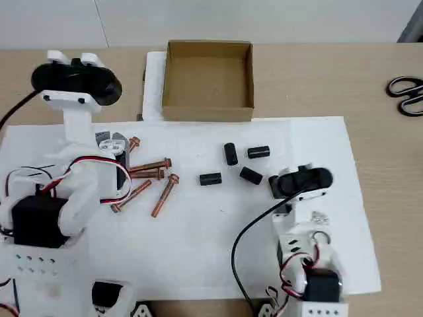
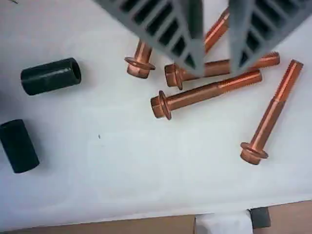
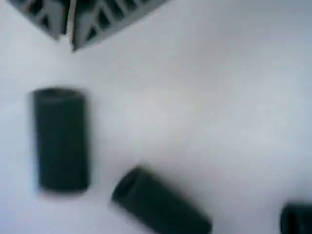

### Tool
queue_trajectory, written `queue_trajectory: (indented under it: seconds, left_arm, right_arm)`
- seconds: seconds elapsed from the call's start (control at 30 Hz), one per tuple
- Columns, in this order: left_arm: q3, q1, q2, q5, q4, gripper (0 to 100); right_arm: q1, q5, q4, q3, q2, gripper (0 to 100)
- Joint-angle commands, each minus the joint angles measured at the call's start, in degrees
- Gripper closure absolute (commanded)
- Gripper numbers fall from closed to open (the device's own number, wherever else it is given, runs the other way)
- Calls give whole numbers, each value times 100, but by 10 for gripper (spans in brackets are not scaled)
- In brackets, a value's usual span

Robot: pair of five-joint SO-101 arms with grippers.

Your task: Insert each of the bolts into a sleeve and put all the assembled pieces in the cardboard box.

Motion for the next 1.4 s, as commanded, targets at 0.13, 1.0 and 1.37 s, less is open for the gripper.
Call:
queue_trajectory:
  seconds: [0.13,1.0,1.37]
  left_arm:
    - [-215,-26,44,35,-18,994]
    - [-207,-26,1996,-932,378,994]
    - [-207,-967,2251,-510,97,994]
  right_arm:
    - [101,220,426,-1600,-75,810]
    - [-532,1029,2993,-7613,8268,796]
    - [-1613,-378,2677,-9134,9613,797]
